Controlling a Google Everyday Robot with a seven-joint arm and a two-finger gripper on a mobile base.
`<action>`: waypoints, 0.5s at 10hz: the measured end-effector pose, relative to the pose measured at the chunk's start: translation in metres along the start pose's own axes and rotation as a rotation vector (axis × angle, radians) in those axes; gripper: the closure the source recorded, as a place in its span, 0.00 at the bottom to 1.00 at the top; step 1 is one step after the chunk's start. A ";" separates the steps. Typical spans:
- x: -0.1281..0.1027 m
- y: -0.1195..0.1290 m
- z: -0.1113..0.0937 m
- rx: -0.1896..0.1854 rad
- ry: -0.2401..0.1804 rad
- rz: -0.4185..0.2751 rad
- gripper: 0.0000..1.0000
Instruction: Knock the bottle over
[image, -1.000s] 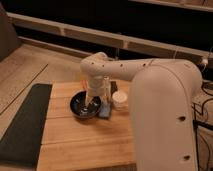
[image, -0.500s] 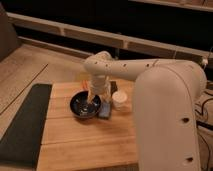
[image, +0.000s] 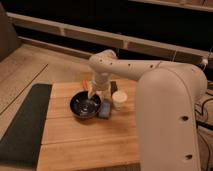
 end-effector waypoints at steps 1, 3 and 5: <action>-0.003 -0.002 0.005 0.008 -0.001 -0.021 0.35; -0.024 -0.013 0.012 0.078 -0.030 -0.098 0.35; -0.043 -0.010 0.006 0.122 -0.068 -0.156 0.35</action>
